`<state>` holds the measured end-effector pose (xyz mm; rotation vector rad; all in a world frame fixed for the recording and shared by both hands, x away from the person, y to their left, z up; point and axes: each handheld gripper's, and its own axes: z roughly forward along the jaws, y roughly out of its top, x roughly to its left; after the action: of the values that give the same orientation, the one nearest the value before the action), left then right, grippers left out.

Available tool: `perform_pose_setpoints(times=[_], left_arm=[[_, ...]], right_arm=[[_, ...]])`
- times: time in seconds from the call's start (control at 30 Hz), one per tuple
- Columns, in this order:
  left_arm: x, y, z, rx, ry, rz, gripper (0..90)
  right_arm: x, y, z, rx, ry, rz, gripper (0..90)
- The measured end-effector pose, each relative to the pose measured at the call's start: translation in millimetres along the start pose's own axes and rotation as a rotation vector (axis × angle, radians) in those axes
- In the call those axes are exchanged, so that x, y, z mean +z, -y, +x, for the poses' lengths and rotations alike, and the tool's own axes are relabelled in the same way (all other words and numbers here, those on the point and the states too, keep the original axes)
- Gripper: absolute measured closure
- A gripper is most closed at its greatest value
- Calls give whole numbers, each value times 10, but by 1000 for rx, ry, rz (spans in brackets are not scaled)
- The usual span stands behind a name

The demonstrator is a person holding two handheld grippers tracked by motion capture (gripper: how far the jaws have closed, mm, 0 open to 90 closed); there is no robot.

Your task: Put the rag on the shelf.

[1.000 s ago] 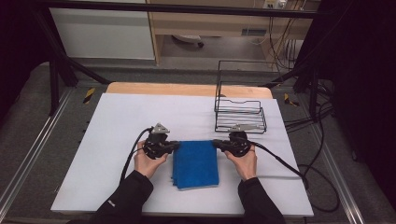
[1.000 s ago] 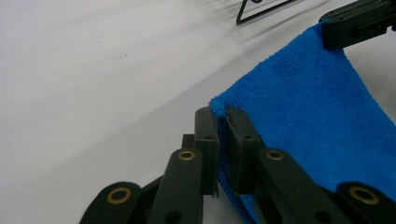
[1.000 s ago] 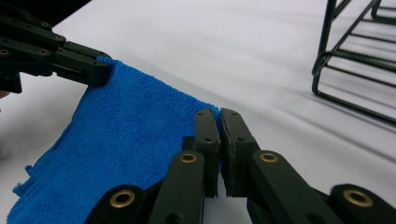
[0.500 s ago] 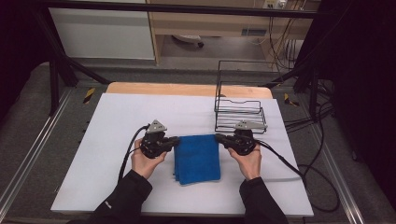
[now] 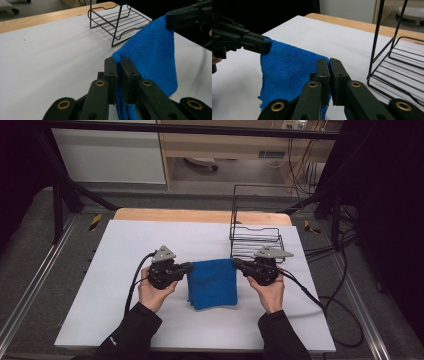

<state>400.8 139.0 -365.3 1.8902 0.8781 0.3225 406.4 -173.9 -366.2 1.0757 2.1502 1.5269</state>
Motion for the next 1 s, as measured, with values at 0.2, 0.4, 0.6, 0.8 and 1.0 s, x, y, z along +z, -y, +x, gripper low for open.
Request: perform_pose_setpoints(times=[0.2, 0.4, 0.6, 0.8, 1.0], left_arm=[[-63, -55, -49, 15, -1, -29, 836], [-127, -114, -87, 22, -4, -64, 836], [-170, -177, -127, 31, -5, -86, 836], [-209, -279, -180, 44, -2, -124, 836], [-186, -396, -251, 56, 8, -149, 837]], right_arm=[[-85, -62, 40, -13, 3, -35, 871], [-179, -127, 96, -41, 13, -69, 873], [-249, -176, 143, -60, 26, -91, 873], [-340, -229, 172, -76, 45, -117, 873], [-484, -296, 176, -76, 67, -161, 873]])
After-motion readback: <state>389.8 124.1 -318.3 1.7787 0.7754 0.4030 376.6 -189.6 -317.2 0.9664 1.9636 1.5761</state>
